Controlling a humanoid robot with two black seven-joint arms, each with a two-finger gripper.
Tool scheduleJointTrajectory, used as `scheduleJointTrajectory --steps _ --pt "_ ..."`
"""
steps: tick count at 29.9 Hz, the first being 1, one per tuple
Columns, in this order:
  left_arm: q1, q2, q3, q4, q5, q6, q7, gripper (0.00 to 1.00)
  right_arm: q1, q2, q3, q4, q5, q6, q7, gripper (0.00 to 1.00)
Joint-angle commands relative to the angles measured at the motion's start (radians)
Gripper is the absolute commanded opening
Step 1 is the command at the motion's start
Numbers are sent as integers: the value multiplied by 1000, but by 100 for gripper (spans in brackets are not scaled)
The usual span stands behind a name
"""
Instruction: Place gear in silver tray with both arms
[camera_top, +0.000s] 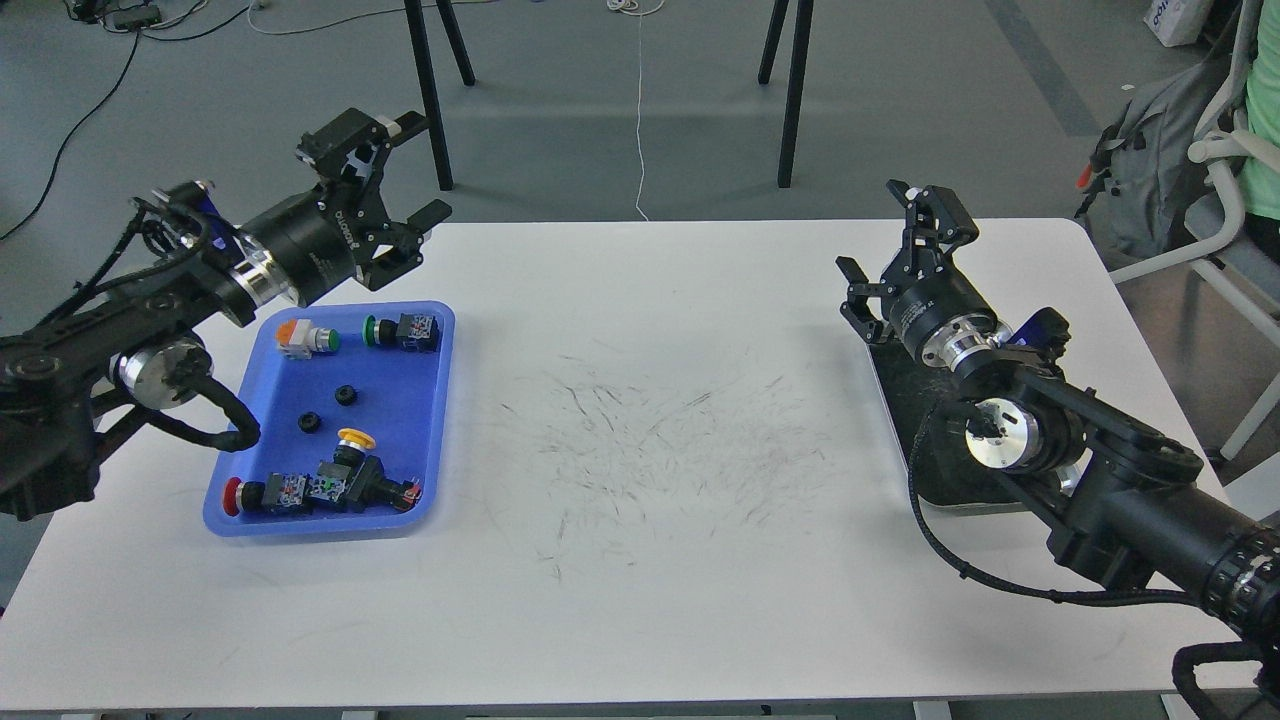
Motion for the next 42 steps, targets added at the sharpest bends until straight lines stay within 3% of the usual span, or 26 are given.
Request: scheduleJointTrajectory --steps 1,5,9,11,12,17,22,28,36,42 --pt "-5 63 -1 -31 10 35 0 100 -6 4 1 0 0 -1 2 100" --pt "13 114 -39 -42 -48 126 0 100 -7 7 1 0 0 -8 2 100" --pt "39 88 -37 -62 -78 380 0 100 -12 7 1 1 0 -9 2 100" --pt "47 59 -33 -63 -76 460 0 100 -12 7 1 1 0 -9 2 100" --pt "50 51 -33 -60 -76 470 0 100 -10 8 1 1 1 -9 2 100" --pt "76 49 -46 -92 -92 333 0 100 -12 5 1 3 1 -14 2 100" --pt "99 16 -53 -85 -84 359 0 100 -12 11 2 0 0 -14 -1 100" --pt "111 8 -66 -114 -95 503 0 100 -12 20 4 -2 1 -15 -1 100" --pt "153 -15 -23 -129 -78 470 0 100 -12 13 4 3 1 -15 0 100" --pt "127 100 106 -224 -3 456 0 100 -13 11 4 4 1 -17 -1 100"
